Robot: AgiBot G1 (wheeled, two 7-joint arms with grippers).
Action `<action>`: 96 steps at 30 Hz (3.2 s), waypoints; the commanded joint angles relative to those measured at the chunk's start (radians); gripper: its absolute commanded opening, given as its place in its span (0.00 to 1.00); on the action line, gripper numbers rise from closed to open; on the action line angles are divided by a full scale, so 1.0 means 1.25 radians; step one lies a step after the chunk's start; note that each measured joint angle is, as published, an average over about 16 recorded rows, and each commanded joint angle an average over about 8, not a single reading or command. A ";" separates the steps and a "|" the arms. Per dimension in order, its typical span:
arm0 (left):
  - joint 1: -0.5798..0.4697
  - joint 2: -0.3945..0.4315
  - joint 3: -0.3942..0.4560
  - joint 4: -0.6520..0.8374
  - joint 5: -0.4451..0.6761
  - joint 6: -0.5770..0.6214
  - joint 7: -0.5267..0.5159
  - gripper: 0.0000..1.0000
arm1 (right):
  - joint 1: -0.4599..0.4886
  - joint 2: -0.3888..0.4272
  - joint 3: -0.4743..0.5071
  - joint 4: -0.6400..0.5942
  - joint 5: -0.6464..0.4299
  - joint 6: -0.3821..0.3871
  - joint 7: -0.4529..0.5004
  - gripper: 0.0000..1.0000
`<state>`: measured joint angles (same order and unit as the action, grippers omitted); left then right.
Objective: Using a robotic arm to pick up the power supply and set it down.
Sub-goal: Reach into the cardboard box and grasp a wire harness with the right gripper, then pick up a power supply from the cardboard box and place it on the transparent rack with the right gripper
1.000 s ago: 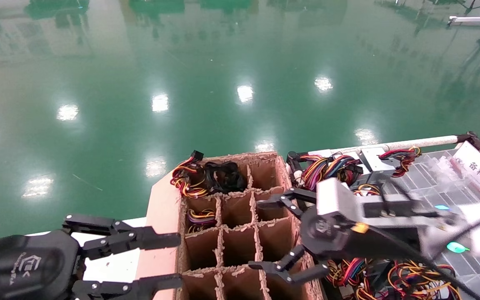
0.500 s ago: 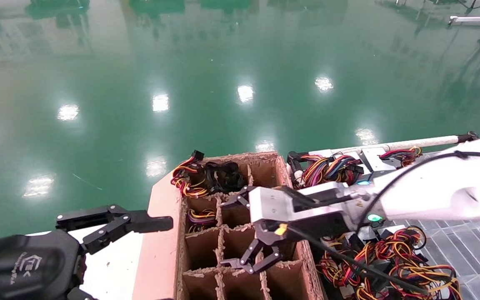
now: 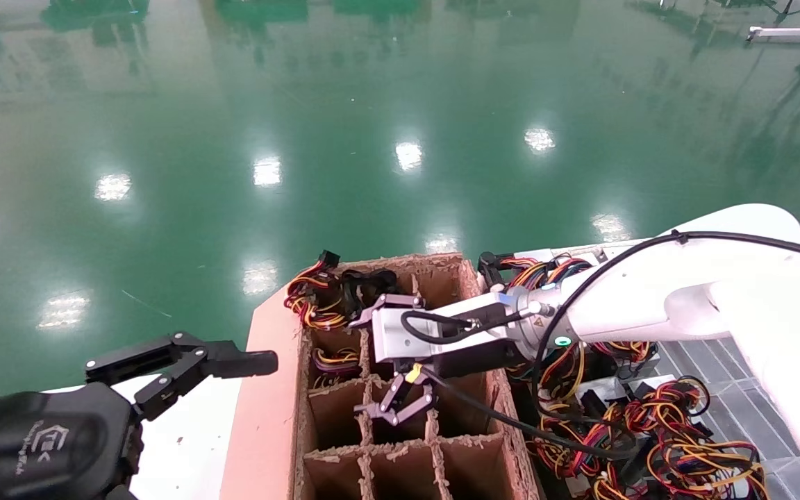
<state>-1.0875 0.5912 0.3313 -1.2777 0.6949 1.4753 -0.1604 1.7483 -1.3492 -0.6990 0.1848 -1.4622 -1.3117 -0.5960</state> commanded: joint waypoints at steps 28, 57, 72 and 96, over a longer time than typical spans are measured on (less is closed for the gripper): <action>0.000 0.000 0.001 0.000 0.000 0.000 0.000 1.00 | -0.048 -0.006 -0.085 0.101 0.101 0.112 0.084 1.00; 0.000 0.000 0.001 0.000 -0.001 0.000 0.001 1.00 | -0.071 -0.007 -0.164 0.104 0.170 0.159 0.092 0.00; 0.000 -0.001 0.001 0.000 -0.001 -0.001 0.001 1.00 | -0.080 -0.007 -0.208 0.106 0.206 0.188 0.100 0.00; 0.000 -0.001 0.002 0.000 -0.001 -0.001 0.001 1.00 | 0.040 0.055 -0.178 0.049 0.338 -0.039 0.074 0.00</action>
<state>-1.0881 0.5902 0.3338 -1.2777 0.6933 1.4743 -0.1592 1.8005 -1.2751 -0.9205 0.2442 -1.0413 -1.3483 -0.5122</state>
